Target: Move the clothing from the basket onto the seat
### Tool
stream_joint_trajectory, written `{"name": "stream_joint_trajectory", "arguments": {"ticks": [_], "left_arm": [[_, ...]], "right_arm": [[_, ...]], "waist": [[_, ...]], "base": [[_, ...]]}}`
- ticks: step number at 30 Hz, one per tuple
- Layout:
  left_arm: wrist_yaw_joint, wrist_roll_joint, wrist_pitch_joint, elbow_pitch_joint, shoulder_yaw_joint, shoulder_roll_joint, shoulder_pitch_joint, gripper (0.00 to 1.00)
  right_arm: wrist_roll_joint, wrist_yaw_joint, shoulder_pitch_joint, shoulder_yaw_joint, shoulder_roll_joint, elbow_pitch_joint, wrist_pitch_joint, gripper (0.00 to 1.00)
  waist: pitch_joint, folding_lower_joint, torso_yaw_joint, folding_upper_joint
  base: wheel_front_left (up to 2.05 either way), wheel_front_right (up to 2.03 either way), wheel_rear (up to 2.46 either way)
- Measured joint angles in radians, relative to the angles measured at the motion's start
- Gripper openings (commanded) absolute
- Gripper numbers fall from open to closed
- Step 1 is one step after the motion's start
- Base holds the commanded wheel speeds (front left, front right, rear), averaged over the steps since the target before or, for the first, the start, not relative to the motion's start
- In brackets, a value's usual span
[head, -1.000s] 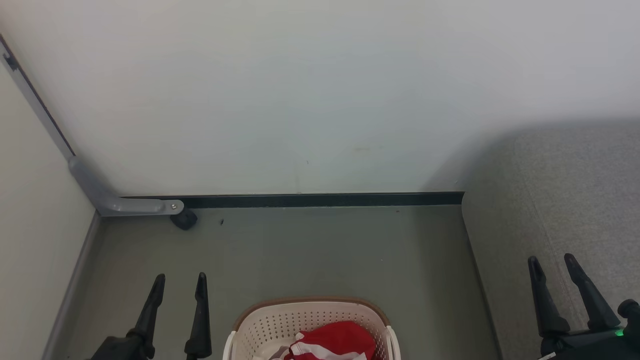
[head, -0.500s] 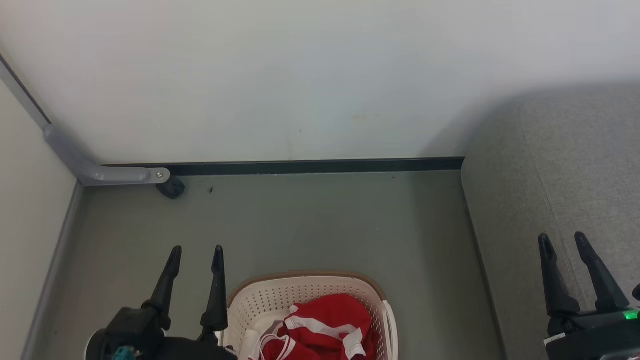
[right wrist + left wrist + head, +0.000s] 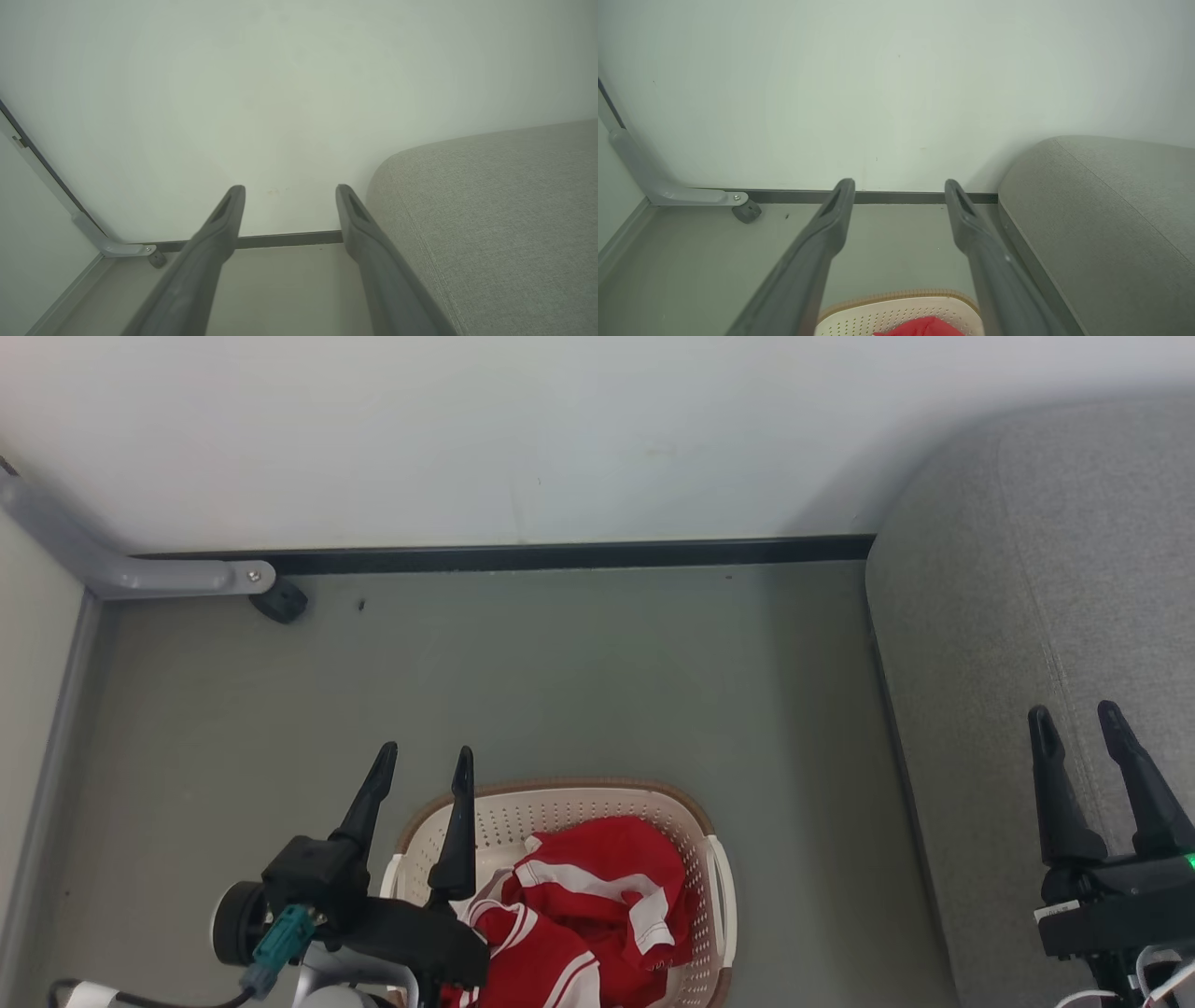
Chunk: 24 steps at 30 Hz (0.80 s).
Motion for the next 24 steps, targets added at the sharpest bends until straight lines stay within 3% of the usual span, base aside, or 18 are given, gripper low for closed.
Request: {"name": "stream_joint_trajectory", "arguments": {"ticks": [24], "left_arm": [[-0.044, 0.013, 0.062, 0.300, -0.103, -0.048, -0.208, 1.00]], "right_arm": [[0.025, 0.035, -0.124, -0.018, -0.017, 0.004, -0.001, 1.00]], "waist": [[0.206, 0.0000, -0.047, 0.0000]], "base": [[0.00, 0.00, 0.00]]}}
